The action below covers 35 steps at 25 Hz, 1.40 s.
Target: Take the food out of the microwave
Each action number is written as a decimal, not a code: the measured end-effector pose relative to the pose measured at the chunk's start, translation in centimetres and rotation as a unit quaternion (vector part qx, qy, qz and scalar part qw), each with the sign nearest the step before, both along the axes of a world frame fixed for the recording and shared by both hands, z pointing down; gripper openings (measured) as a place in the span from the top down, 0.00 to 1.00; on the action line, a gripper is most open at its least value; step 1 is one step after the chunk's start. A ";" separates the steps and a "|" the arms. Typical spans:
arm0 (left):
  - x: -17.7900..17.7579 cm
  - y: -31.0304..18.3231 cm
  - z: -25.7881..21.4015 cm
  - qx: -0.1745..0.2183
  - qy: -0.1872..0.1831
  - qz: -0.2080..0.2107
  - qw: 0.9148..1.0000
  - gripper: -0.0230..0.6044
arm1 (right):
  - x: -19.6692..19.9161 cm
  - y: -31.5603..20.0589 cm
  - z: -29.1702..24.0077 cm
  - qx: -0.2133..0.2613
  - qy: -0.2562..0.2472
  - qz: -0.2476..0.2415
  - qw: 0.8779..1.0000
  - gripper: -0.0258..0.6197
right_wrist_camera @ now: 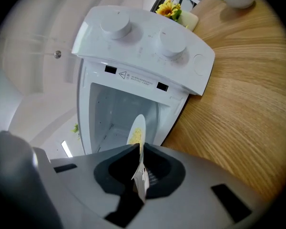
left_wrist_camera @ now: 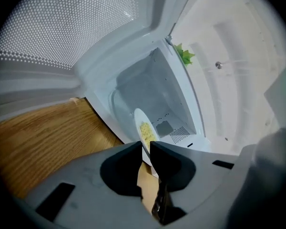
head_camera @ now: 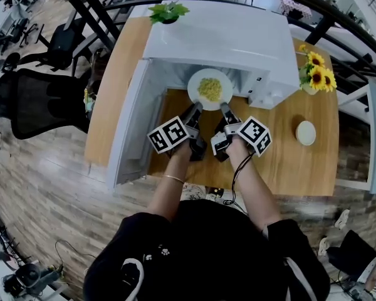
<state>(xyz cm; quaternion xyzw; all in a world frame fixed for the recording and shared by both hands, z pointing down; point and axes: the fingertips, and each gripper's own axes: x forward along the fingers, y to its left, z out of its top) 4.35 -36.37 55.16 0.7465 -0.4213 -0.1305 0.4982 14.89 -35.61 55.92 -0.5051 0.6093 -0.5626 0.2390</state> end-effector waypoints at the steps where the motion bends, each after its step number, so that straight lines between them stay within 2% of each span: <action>1: 0.1 0.4 -0.2 0.002 0.000 0.001 1.000 0.88 | 0.1 0.4 -0.2 0.002 0.000 0.001 1.000 0.92; 11: 1.5 4.2 -2.6 0.036 -0.001 0.010 0.999 0.88 | 1.4 4.2 -2.6 0.031 0.003 0.003 1.000 0.92; 26: 2.7 10.8 -5.3 0.066 -0.009 0.015 0.998 0.88 | 2.5 10.7 -5.1 0.061 0.001 -0.007 0.998 0.92; 35: 3.3 13.9 -6.3 0.079 -0.008 0.044 0.996 0.87 | 3.0 14.1 -6.4 0.079 0.016 0.004 0.997 0.92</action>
